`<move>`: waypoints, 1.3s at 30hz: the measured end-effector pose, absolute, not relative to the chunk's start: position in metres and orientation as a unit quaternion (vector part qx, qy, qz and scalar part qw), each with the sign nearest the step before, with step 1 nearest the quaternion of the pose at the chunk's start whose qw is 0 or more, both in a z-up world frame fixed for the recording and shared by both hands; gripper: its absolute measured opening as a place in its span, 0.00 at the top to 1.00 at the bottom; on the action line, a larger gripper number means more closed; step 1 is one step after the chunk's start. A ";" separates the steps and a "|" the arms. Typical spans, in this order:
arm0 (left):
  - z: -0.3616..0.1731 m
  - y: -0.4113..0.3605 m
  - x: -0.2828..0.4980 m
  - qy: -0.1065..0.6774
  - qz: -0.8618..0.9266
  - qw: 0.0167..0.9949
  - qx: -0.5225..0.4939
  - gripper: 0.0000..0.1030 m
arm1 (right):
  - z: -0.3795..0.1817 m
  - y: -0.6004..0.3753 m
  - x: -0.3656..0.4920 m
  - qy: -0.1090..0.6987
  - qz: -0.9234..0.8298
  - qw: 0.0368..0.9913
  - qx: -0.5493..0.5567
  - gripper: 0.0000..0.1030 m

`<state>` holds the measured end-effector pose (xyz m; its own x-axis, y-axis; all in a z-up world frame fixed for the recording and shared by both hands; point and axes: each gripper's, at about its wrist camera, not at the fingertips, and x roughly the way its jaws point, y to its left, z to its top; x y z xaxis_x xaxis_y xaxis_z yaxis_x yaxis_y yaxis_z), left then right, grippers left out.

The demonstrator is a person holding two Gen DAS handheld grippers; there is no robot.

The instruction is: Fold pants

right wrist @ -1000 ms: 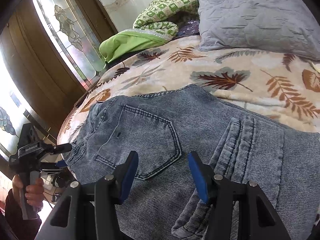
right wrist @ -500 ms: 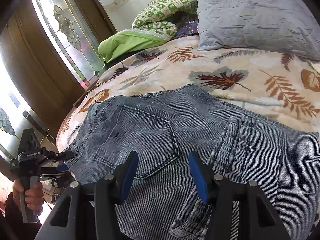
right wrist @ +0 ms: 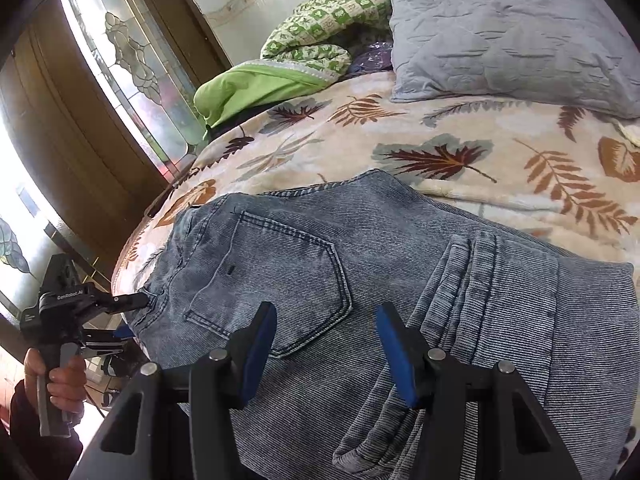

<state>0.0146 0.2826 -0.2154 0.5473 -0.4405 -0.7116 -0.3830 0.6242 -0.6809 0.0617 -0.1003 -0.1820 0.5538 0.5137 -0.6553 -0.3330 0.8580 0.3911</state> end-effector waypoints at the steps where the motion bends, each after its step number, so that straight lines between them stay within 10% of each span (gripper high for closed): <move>1: -0.213 0.281 0.015 0.472 -0.020 0.769 -0.432 0.48 | -0.182 -0.100 0.062 0.405 0.242 0.875 0.111 0.45; 10: -0.198 0.272 0.017 0.456 -0.029 0.797 -0.395 0.62 | -0.183 -0.099 0.062 0.408 0.241 0.874 0.109 0.45; 19: -0.204 0.266 0.028 0.456 -0.031 0.798 -0.392 0.44 | -0.184 -0.100 0.063 0.411 0.237 0.874 0.107 0.45; 28: -0.190 0.248 0.033 0.451 -0.020 0.832 -0.323 0.83 | -0.186 -0.116 0.066 0.409 0.223 0.875 0.132 0.45; 39: -0.138 0.222 0.023 0.395 -0.062 0.879 -0.260 0.85 | -0.191 -0.103 0.074 0.405 0.240 0.871 0.143 0.53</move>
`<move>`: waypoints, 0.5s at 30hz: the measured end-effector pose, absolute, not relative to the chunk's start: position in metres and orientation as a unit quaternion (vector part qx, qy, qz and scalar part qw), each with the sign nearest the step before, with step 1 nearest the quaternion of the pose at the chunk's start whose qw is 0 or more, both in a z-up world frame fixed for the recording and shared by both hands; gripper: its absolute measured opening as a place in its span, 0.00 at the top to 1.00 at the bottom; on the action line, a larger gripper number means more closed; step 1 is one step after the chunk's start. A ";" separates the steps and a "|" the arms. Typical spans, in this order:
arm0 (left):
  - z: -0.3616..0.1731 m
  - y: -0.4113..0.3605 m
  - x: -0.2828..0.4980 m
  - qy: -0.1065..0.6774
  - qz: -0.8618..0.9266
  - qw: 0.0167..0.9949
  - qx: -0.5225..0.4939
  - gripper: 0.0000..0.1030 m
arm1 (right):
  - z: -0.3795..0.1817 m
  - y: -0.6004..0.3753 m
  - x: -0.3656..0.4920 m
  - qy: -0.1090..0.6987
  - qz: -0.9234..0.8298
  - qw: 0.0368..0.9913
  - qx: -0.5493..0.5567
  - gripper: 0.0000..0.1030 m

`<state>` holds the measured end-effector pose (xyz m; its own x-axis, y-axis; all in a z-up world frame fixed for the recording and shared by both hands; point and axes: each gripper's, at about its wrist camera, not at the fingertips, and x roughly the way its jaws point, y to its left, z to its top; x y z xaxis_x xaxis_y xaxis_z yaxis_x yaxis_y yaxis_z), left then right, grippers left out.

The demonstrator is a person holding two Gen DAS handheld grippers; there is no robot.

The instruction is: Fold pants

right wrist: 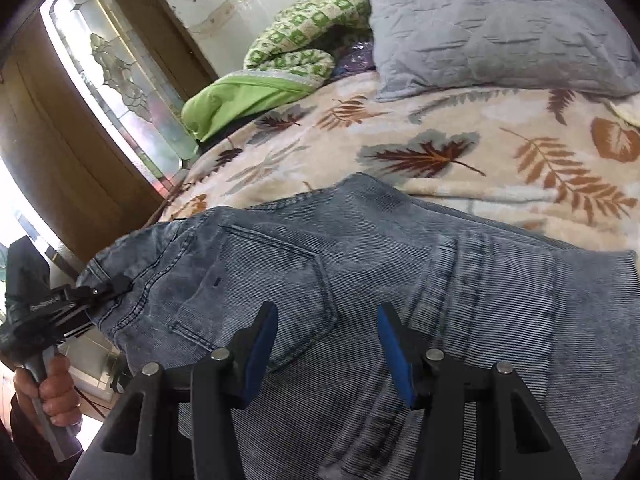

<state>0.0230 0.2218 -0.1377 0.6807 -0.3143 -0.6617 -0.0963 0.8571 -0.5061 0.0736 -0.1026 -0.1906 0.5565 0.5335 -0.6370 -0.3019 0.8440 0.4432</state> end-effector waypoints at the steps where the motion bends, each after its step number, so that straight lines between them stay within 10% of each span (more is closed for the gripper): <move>1: -0.135 0.220 0.022 0.392 -0.065 0.881 -0.256 0.85 | -0.193 -0.099 0.075 0.409 0.242 0.869 0.138 0.54; 6: -0.122 0.207 0.016 0.381 -0.075 0.894 -0.226 0.85 | -0.210 -0.065 0.082 0.441 0.253 0.859 0.056 0.54; 15: -0.080 0.164 0.002 0.341 -0.121 0.917 -0.167 0.86 | -0.190 -0.143 0.082 0.416 0.234 0.851 0.219 0.53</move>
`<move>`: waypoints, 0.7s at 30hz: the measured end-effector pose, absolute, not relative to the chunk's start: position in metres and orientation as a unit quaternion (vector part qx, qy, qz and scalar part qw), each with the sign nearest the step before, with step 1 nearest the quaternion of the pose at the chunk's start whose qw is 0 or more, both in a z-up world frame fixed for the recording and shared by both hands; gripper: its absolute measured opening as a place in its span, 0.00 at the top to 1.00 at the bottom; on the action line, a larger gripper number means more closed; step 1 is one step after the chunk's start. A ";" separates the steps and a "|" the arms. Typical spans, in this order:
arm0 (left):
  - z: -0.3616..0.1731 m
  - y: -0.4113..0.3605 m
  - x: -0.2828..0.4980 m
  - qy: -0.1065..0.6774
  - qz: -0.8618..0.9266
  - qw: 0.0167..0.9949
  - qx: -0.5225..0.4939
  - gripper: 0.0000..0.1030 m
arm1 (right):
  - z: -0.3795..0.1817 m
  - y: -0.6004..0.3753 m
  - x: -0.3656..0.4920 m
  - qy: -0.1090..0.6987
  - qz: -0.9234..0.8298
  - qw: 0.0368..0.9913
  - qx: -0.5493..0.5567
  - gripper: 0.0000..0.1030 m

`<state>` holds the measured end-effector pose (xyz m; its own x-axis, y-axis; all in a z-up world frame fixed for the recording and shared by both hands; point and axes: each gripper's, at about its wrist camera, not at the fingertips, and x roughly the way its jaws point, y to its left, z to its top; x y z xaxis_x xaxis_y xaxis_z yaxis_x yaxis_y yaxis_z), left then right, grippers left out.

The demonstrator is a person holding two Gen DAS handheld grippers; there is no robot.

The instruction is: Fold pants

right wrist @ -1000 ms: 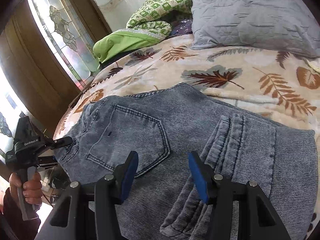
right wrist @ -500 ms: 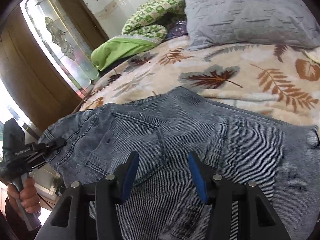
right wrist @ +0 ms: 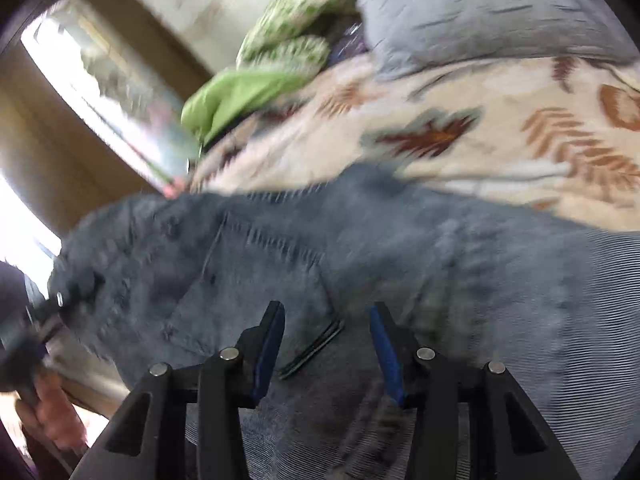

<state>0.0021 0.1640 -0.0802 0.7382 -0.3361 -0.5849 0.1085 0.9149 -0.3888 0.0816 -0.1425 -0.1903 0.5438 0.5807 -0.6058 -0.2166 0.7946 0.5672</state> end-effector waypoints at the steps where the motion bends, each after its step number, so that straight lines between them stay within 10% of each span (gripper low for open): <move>1: -0.076 0.159 0.001 0.338 -0.128 0.918 -0.162 0.86 | -0.187 -0.154 0.080 0.408 0.224 0.854 0.232 0.53; 21: -0.087 -0.067 0.003 0.376 -0.326 0.866 -0.051 0.87 | -0.162 -0.369 0.018 0.300 0.065 0.865 0.398 0.53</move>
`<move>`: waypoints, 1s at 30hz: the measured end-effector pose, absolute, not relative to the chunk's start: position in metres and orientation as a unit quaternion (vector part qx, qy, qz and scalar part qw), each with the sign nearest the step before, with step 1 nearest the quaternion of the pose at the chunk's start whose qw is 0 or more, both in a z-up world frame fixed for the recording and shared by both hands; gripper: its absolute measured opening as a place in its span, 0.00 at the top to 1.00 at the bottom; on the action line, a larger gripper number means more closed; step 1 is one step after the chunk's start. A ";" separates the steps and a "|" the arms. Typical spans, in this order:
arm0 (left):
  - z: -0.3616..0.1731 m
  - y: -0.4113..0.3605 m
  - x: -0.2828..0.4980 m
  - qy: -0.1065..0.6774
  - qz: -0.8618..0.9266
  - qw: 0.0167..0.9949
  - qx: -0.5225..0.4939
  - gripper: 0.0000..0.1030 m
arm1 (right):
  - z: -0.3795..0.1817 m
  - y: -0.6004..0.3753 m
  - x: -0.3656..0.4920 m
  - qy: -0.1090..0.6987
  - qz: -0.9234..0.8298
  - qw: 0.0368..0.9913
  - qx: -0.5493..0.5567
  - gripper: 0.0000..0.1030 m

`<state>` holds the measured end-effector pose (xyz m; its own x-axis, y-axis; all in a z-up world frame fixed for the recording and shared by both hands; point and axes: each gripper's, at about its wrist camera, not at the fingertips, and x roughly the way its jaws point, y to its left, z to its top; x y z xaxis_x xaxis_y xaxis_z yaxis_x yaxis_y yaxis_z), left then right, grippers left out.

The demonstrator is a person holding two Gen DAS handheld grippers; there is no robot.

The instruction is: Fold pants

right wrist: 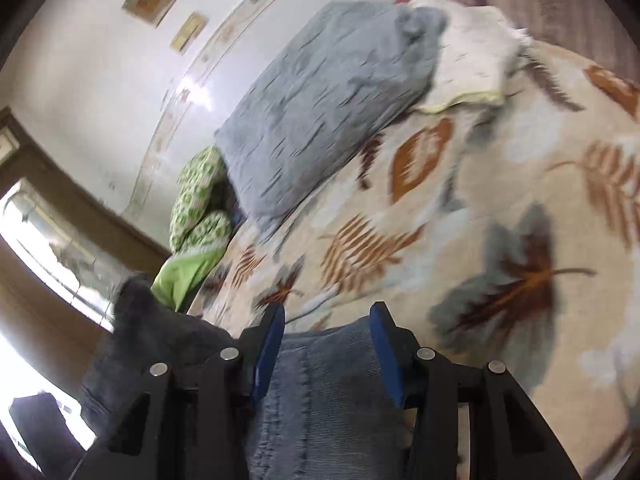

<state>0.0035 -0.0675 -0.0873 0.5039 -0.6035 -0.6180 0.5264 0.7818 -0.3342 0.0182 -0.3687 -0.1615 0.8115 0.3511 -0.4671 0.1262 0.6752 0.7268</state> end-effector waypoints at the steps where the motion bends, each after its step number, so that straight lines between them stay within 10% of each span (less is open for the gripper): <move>1: -0.100 -0.080 0.006 0.386 -0.329 0.861 -0.050 0.87 | -0.162 -0.374 0.016 0.298 0.059 0.865 0.399 0.53; 8: -0.180 -0.151 0.002 0.436 -0.320 0.841 0.020 0.82 | -0.180 -0.412 0.009 0.311 0.029 0.852 0.420 0.53; 18: -0.097 -0.096 -0.017 0.346 -0.361 0.866 0.003 0.43 | -0.177 -0.370 0.038 0.335 0.071 0.845 0.412 0.47; 30: -0.119 -0.007 0.071 0.384 -0.160 0.908 0.052 0.42 | -0.159 -0.267 0.067 0.327 0.157 0.868 0.338 0.47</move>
<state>0.0708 -0.0075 -0.1192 0.6545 -0.2496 -0.7136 0.3297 0.9437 -0.0277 0.0667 -0.2672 -0.1593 0.7367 0.4941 -0.4616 -0.0524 0.7223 0.6896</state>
